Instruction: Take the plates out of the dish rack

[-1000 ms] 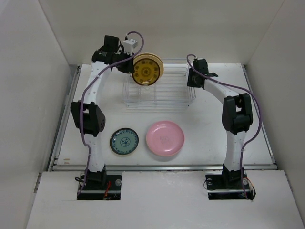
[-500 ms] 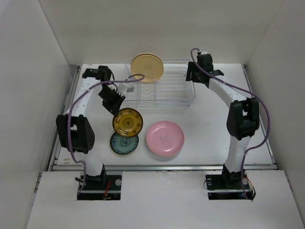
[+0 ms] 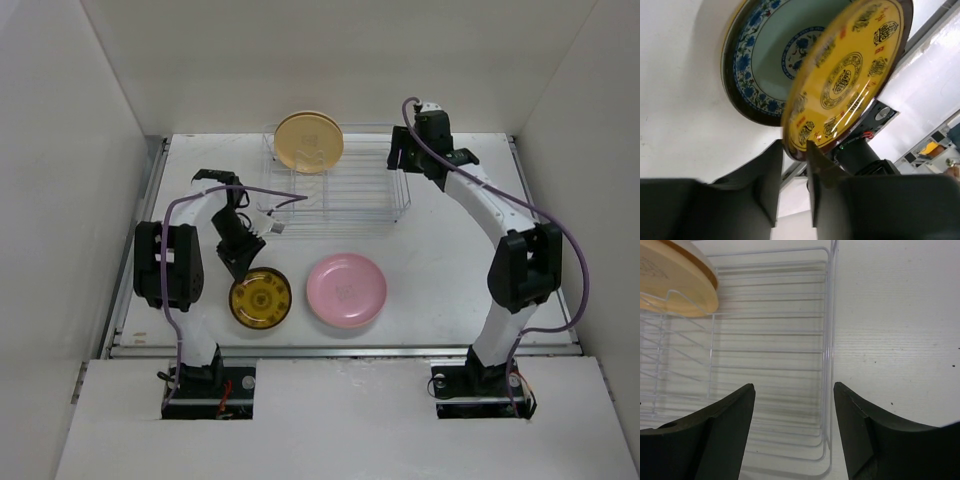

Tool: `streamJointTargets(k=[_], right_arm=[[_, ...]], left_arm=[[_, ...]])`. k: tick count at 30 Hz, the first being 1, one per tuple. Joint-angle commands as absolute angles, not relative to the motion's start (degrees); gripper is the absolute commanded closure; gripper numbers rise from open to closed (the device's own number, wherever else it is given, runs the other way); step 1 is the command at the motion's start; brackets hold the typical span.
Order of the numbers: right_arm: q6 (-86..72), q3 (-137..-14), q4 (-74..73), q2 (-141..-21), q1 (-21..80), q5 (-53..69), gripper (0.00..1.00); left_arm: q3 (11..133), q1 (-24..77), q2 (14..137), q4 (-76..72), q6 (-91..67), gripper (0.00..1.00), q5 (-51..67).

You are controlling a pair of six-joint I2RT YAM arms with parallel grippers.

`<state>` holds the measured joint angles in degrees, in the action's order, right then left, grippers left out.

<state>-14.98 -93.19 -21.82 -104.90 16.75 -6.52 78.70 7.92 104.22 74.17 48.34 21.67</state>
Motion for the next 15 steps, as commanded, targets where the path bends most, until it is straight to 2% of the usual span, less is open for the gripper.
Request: streamJointTargets(k=[1,4,15], right_arm=[[-14.85,-92.11,-21.53,-101.26,17.92,-5.72,0.3],[-14.33,-92.11,-22.06,-100.73,18.45,-3.88,0.29],[-11.35,-95.61,-22.51,-100.89,21.97,1.66,0.29]], left_arm=[[78.4,8.17,104.5,75.15,48.08,0.76,20.92],[78.4,8.17,103.63,71.21,45.54,0.69,19.52],[76.03,6.33,93.8,61.53,35.96,0.68,15.3]])
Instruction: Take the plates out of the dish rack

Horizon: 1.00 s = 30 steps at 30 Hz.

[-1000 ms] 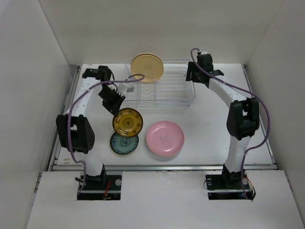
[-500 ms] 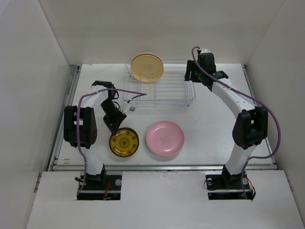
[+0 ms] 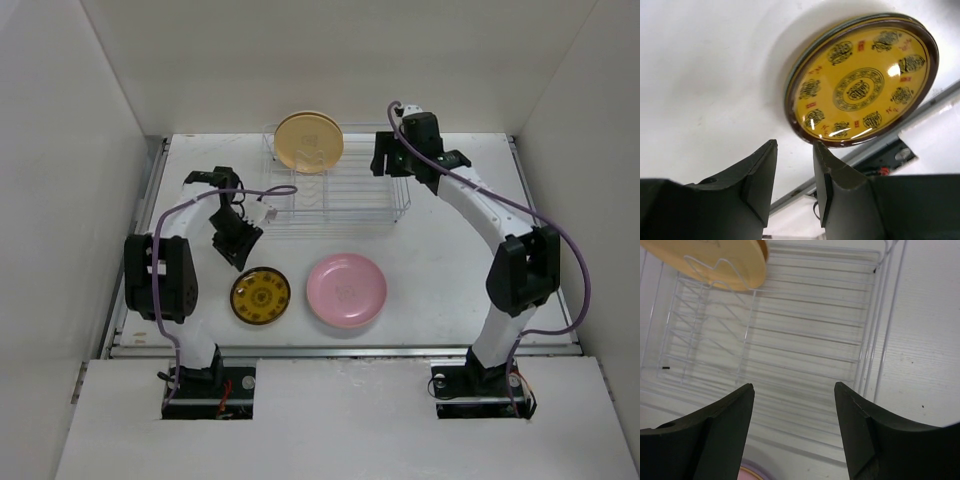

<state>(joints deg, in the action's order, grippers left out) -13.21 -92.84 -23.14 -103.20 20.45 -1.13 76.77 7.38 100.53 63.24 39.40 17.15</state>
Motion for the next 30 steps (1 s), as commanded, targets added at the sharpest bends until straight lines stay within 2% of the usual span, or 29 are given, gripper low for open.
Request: streamJointTargets(k=[1,3,7,11,17,21,23,26,29,30], right_arm=[[-11.34,-96.49,-22.5,-102.2,22.58,2.19,0.29],[-9.15,-99.39,-22.5,-104.31,23.11,4.21,0.31],[-4.67,-113.15,-22.5,-112.48,24.87,6.06,0.36],[-2.37,-123.19,-18.83,-122.66,24.87,6.59,0.36],[-2.9,-129.19,-5.2,-131.38,24.87,7.12,0.4],[-2.9,-133.84,0.78,-137.1,24.87,7.12,0.41],[-2.9,-135.17,1.4,-140.18,24.87,7.65,0.45],[-2.9,-135.7,2.02,-142.11,24.87,9.23,0.49],[-2.9,-133.16,3.95,-142.12,24.87,9.23,0.59],[-2.9,-133.15,4.56,-142.12,24.87,8.45,0.67]], left_arm=[[75.5,5.81,92.74,59.26,34.9,0.68,14.6],[75.5,5.27,90.8,57.4,31.48,0.68,13.19],[76.02,3.43,88.07,54.49,25.58,0.68,13.71],[81.11,3.43,90.16,55.63,22.77,0.68,16.61],[99.82,3.43,99.56,53.8,16.89,0.64,16.61],[112.21,5.79,112.19,53.17,13.01,0.63,11.09],[117.41,7.99,115.56,52.65,12.49,0.63,8.71],[118.92,9.31,119.87,48.89,10.29,0.63,4.93],[119.44,10.45,123.04,46.07,8.53,0.62,0.45],[119.97,10.46,123.83,46.05,8.53,0.59,-0.95]])
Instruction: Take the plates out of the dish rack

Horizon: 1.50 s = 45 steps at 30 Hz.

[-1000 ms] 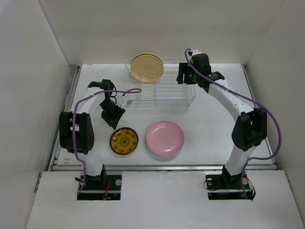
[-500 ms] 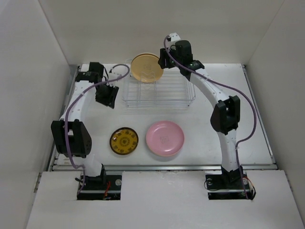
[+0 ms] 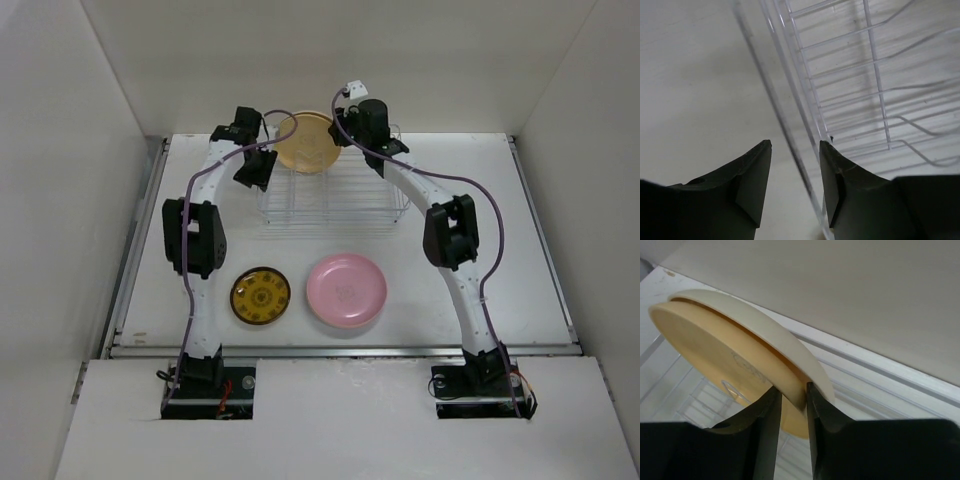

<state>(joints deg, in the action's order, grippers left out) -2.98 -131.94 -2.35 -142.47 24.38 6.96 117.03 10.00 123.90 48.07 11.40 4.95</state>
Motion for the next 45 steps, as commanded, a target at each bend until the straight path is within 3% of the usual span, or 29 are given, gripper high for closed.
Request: streamJointTargets(k=[1,4,6,8,9,11,13,21,38,45], right_arm=[[-2.9,-132.46,4.57,-142.12,24.87,8.44,0.69],[-2.9,-132.45,5.89,-143.26,24.35,9.05,0.76],[-3.42,-132.45,6.42,-143.26,23.74,11.07,0.8],[-4.04,-132.45,6.94,-143.26,23.73,11.6,0.86],[-4.04,-131.93,6.94,-143.26,23.73,12.47,0.88],[-4.75,-131.92,7.47,-143.26,23.12,13.1,0.95],[-5.36,-131.92,7.47,-142.65,23.12,13.62,1.0],[-7.56,-130.35,7.47,-137.3,23.12,14.24,1.0],[-7.56,-115.05,8.79,-122.0,23.12,7.12,1.0],[-6.25,-115.05,-2.88,-115.41,23.12,6.93,1.0]], left_arm=[[119.97,10.98,124.71,45.53,8.0,0.59,-0.97],[121.9,10.99,128.22,46.75,6.42,0.59,-0.01],[122.61,10.99,129.37,47.37,5.81,0.65,1.4],[122.61,10.99,130.08,47.9,5.27,0.76,2.72],[122.61,10.99,130.6,48.6,4.75,0.9,2.72],[122.61,10.99,130.61,48.6,4.13,1.0,3.25],[122.08,10.99,130.61,49.13,3.34,1.0,3.25],[121.46,9.76,130.61,49.13,-1.93,1.0,7.63],[120.23,9.23,129.55,49.13,-1.85,1.0,9.23],[120.23,9.23,129.55,49.66,-1.85,1.0,9.23]])
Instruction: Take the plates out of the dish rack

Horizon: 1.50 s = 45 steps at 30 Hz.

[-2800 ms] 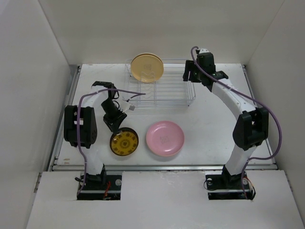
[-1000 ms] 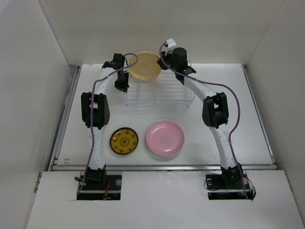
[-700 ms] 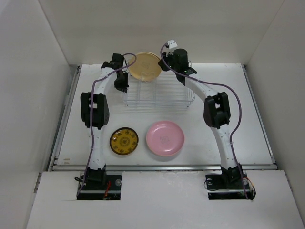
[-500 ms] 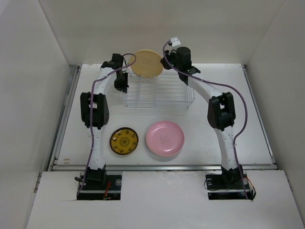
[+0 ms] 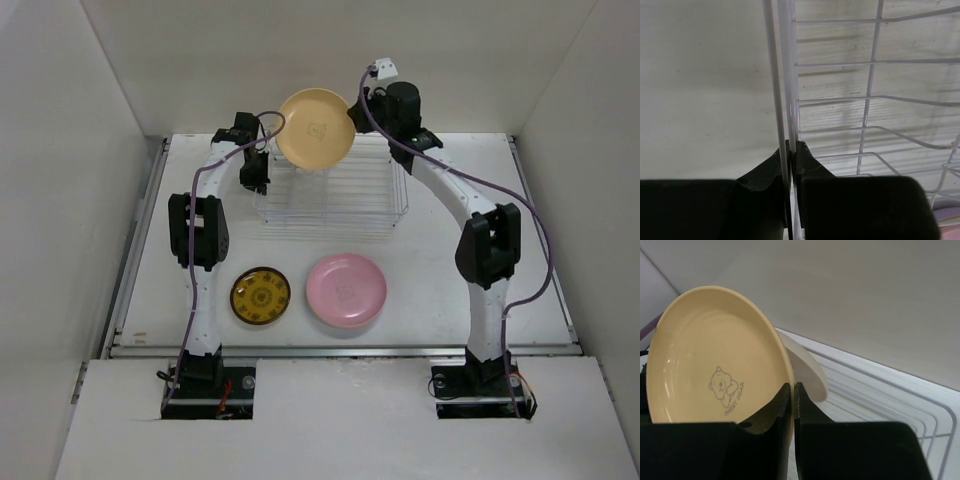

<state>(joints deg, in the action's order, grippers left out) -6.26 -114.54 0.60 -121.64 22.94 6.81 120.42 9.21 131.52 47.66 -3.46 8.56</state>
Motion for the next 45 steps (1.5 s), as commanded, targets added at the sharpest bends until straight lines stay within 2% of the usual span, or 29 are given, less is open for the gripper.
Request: streamJointTargets(k=[1,4,9,13,17,24,25,26,27,29,32,35,39,41,43,44,45], right_arm=[[-6.24,-114.27,-4.99,-114.36,23.12,7.99,1.0],[-5.54,-105.76,-14.9,-107.77,23.12,15.97,1.0],[-4.22,-96.46,-27.65,-100.56,23.12,17.66,1.0],[-3.6,-84.51,-30.84,-92.83,23.72,23.36,1.0],[-3.6,-74.02,-32.25,-85.45,27.85,16.89,1.0],[-4.21,-64.17,-31.04,-84.29,29.62,13.18,1.0],[-4.22,-63.55,-30.33,-84.29,29.62,13.18,0.98],[-4.22,-63.54,-30.32,-84.29,29.62,13.18,0.84],[-4.22,-63.54,-29.8,-85.07,29.62,14.23,0.65],[-4.22,-64.59,-30.93,-87.36,30.15,14.24,0.39],[-4.83,-68.27,-32.51,-87.89,30.15,6.88,0.3],[-4.83,-71.53,-29.72,-84.66,30.15,5.19,0.24],[-0.37,-76.63,-14.71,-86.29,30.15,2.29,0.16],[1.4,-85.19,-7.77,-91.38,29.62,2.29,0.16],[2.02,-93.91,-5.9,-102.88,28.84,1.24,0.16],[2.02,-104.57,-5.89,-107.1,27.96,0.01,0.17],[2.02,-109.98,-5.89,-115.49,27.43,0.0,0.18]], left_arm=[[120.23,9.23,129.55,49.66,-1.85,1.0,9.23],[120.23,9.23,129.02,49.04,-1.85,1.0,8.71],[119.62,9.23,127.97,48.52,-1.85,1.0,8.09],[119.62,9.23,127.97,47.99,-1.85,1.0,8.09],[119.62,9.23,127.97,47.99,-2.46,1.0,8.09],[119.62,10.28,127.97,47.99,-2.46,1.0,7.03],[119.62,10.28,127.97,47.99,-2.46,1.0,7.03],[119.62,10.28,127.97,48.51,-2.46,1.0,7.03],[119.62,10.28,127.97,48.52,-2.46,1.0,6.25],[119.62,10.28,127.97,48.52,-2.46,1.0,5.54],[119.62,10.28,127.97,48.52,-2.46,1.0,5.01],[119.62,10.28,127.97,49.04,-2.46,1.0,5.01],[119.0,10.28,127.97,49.04,-1.32,1.0,5.63],[119.0,10.28,128.49,49.04,-0.7,1.0,5.63],[119.0,10.28,129.02,49.04,-0.18,1.0,5.63],[119.53,10.28,129.02,49.74,0.52,1.0,5.63],[119.53,10.28,129.02,50.27,1.4,1.0,6.15]])
